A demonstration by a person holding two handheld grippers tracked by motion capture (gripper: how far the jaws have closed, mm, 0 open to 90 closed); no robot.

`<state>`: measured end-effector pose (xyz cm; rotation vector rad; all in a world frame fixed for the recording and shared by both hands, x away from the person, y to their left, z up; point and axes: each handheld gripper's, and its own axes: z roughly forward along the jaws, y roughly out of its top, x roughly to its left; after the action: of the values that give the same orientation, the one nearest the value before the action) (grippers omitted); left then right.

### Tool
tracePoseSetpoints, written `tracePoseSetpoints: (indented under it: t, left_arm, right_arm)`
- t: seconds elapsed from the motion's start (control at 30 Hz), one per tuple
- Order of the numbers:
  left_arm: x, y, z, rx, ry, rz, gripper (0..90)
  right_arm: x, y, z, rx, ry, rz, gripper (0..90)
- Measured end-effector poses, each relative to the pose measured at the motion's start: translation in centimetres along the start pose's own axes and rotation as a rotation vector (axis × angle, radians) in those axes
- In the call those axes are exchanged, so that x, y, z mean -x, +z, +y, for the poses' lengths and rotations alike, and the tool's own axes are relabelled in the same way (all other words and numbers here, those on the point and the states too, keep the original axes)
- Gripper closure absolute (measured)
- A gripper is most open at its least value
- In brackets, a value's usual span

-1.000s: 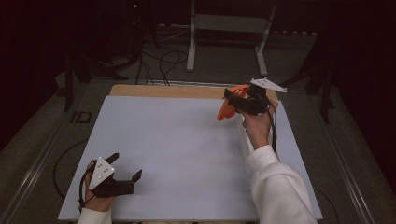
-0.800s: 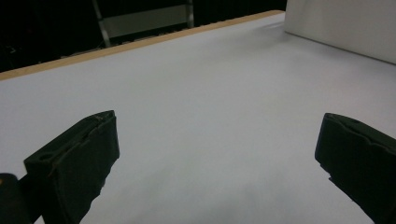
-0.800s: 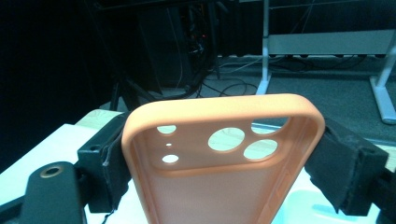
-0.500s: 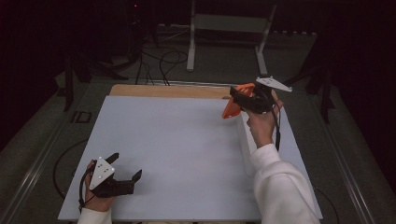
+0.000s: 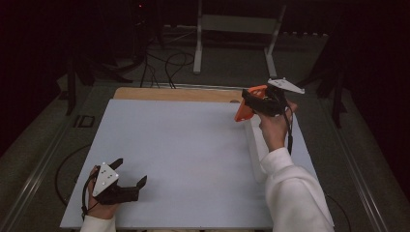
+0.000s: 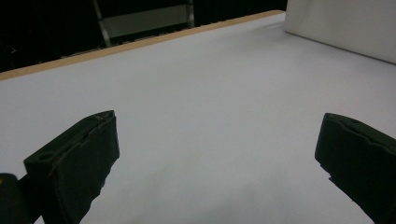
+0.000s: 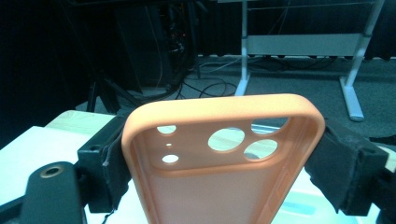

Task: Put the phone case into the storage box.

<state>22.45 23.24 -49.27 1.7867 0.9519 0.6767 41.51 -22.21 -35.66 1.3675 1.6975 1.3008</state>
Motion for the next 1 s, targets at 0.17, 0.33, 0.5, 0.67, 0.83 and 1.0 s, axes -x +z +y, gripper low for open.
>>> tracePoseSetpoints:
  t: [0.17,0.33,0.5,0.67,0.83,1.0]
  left_arm:
    - [0.0,0.0,0.0,0.000,0.000,0.000,0.4]
    - [0.0,0.0,0.0,-0.001,0.002,0.000,0.4]
    - [0.0,0.1,0.0,0.000,0.001,0.001,0.4]
    - [0.0,0.0,0.0,-0.001,0.002,0.001,0.4]
    - [0.0,0.0,0.0,-0.002,0.003,0.002,0.4]
    - [0.0,0.0,0.0,-0.002,0.004,0.003,0.5]
  right_arm:
    - [0.2,0.0,0.1,-0.001,-0.003,-0.014,16.6]
    - [0.5,-0.1,0.2,-0.001,-0.005,-0.025,16.6]
    - [0.8,-0.1,0.2,-0.003,-0.005,-0.041,16.6]
    - [1.0,-0.1,0.2,-0.005,-0.010,-0.055,16.6]
    - [1.2,0.0,0.2,-0.007,-0.013,-0.068,16.5]
    - [1.3,0.0,0.2,-0.009,-0.014,-0.078,16.6]
